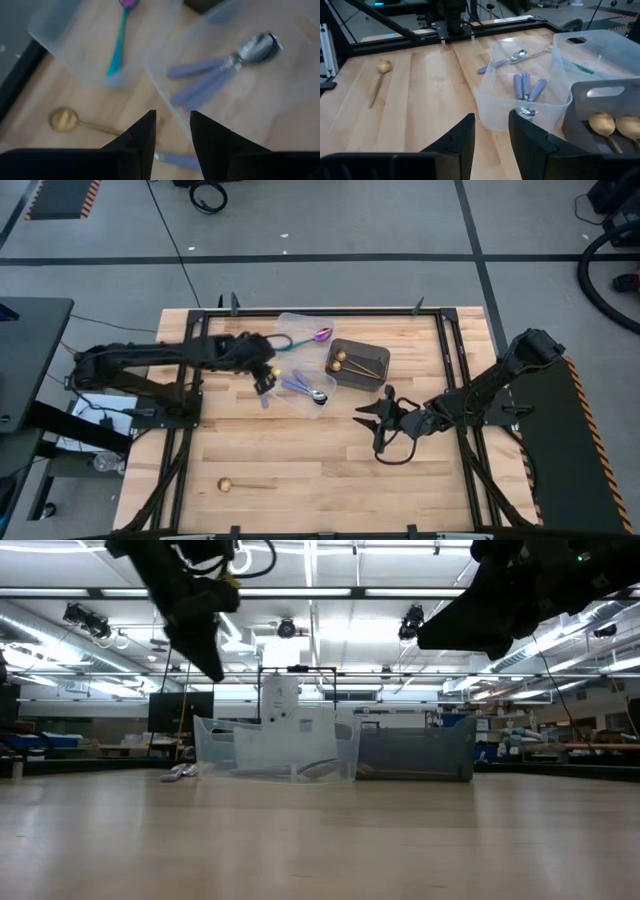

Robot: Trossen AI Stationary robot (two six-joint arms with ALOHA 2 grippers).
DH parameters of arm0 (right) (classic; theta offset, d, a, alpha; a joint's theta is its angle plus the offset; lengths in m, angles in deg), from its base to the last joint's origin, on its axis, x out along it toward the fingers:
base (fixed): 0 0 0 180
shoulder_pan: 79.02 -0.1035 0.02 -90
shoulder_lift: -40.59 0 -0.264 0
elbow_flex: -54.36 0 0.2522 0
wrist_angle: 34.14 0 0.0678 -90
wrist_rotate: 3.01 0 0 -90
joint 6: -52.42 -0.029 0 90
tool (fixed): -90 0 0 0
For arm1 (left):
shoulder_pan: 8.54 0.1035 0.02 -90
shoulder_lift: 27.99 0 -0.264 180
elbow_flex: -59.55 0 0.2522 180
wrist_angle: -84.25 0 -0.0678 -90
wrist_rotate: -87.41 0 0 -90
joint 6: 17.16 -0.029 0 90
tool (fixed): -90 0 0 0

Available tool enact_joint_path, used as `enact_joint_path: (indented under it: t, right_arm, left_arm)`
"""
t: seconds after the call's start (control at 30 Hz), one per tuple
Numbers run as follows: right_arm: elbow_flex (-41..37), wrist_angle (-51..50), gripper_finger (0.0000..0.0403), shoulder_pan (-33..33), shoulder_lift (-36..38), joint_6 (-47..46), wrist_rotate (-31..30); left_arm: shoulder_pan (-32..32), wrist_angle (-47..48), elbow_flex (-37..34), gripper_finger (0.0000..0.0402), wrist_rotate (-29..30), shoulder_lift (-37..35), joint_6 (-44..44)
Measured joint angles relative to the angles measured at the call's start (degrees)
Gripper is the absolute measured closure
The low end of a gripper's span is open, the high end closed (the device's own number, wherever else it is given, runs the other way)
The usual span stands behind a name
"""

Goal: Sort silverware by color (type)
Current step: Put the gold spoon into the black bin

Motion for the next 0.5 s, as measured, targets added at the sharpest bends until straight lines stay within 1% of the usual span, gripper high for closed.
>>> enact_joint_path:
  t: [0.1, 0.23, 0.37, 0.5]
  right_arm:
    - [0.0, 0.0, 0.0274, 0.5, 0.0, 1.7, 0.0]
    - [0.0, 0.2, 0.0274, 1.5, 0.0, 5.0, 0.0]
    - [0.0, 1.6, 0.0274, 2.9, 0.0, 7.9, 0.0]
    - [0.0, 3.9, 0.0274, 4.0, 0.0, 11.1, 0.0]
  left_arm:
    - [-4.4, 0.3, -3.2, 0.0274, -1.2, -2.5, 1.3]
    - [-11.7, 0.2, -6.1, 0.0274, -8.2, -3.7, 2.0]
    - [-19.6, -0.4, -7.9, 0.0274, -12.3, -3.6, 7.3]
    - [-26.8, -2.7, -9.9, 0.0274, -13.9, -3.6, 13.7]
